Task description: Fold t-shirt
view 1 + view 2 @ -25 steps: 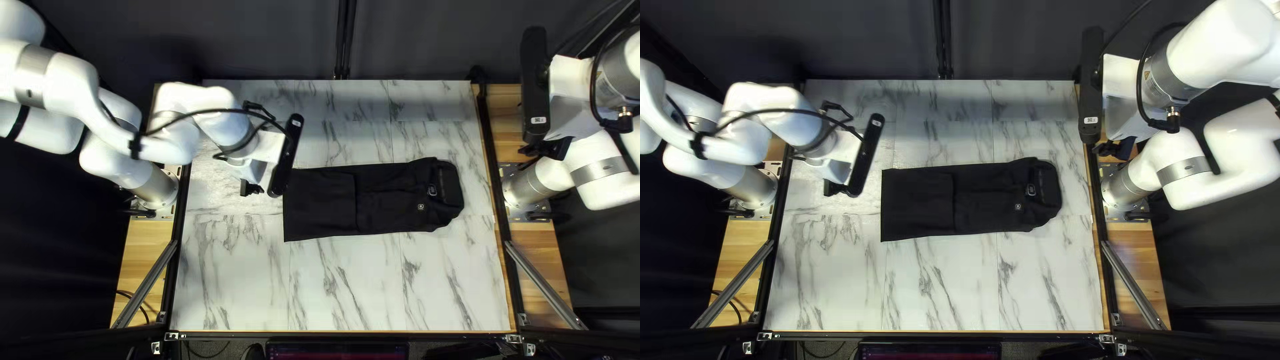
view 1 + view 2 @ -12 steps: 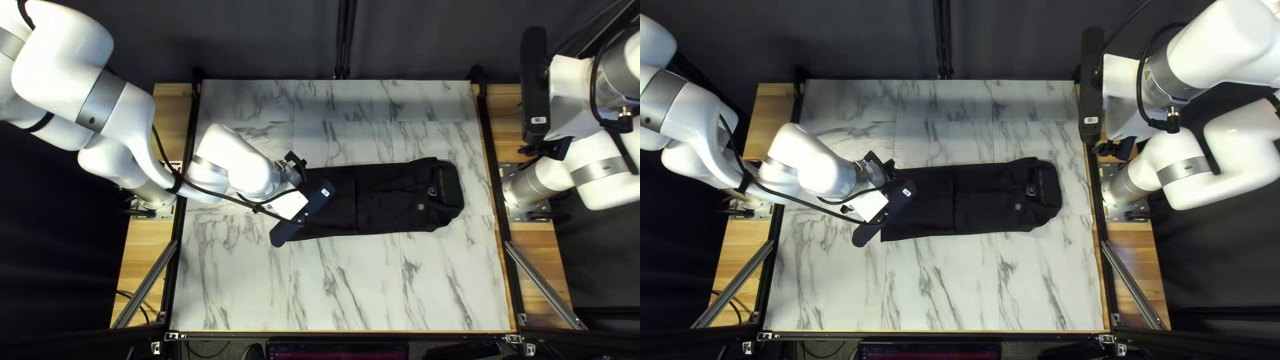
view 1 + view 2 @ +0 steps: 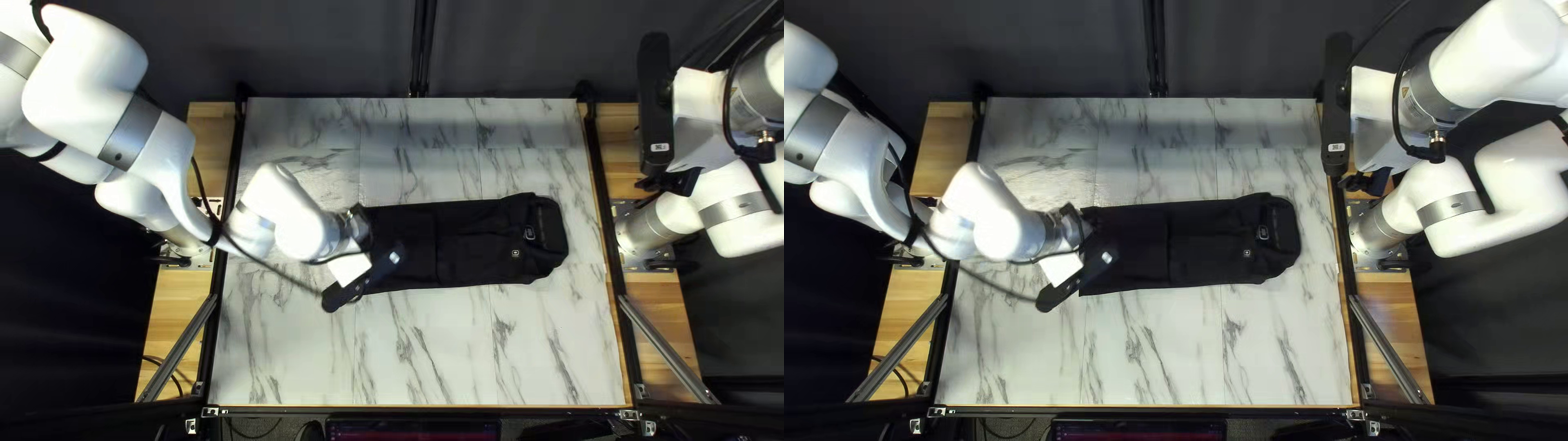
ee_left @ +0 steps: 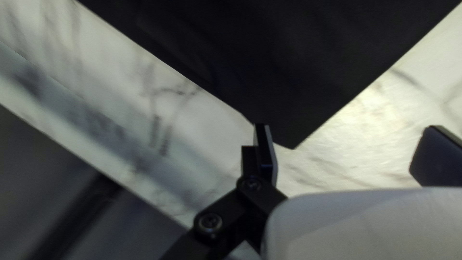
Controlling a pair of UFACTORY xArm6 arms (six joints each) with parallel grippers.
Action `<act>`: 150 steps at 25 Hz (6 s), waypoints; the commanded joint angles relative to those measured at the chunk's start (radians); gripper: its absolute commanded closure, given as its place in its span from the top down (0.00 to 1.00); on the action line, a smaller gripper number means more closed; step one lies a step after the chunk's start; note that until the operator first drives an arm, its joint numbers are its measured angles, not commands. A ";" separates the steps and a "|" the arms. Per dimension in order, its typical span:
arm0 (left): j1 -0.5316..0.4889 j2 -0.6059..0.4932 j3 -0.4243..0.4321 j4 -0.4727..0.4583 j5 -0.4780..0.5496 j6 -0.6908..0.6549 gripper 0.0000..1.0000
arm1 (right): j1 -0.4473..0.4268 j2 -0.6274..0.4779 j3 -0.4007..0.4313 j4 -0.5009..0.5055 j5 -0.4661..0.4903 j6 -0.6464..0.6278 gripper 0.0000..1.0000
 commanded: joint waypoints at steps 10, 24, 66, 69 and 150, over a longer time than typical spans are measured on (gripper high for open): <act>0.010 0.063 0.045 0.022 -0.115 0.087 1.00 | 0.000 0.000 0.000 0.000 0.000 0.000 1.00; 0.140 0.183 0.079 0.167 -0.332 0.090 1.00 | 0.000 0.000 0.000 0.000 0.000 0.000 1.00; 0.065 0.056 0.155 0.128 -0.268 0.065 0.00 | 0.000 0.000 0.000 0.000 0.000 0.000 1.00; 0.043 0.013 0.182 0.115 -0.236 0.057 0.00 | 0.000 0.000 0.000 0.000 0.000 0.000 1.00; 0.208 0.321 -0.420 -0.058 -0.131 0.345 0.02 | 0.000 0.000 0.000 0.000 0.000 0.000 1.00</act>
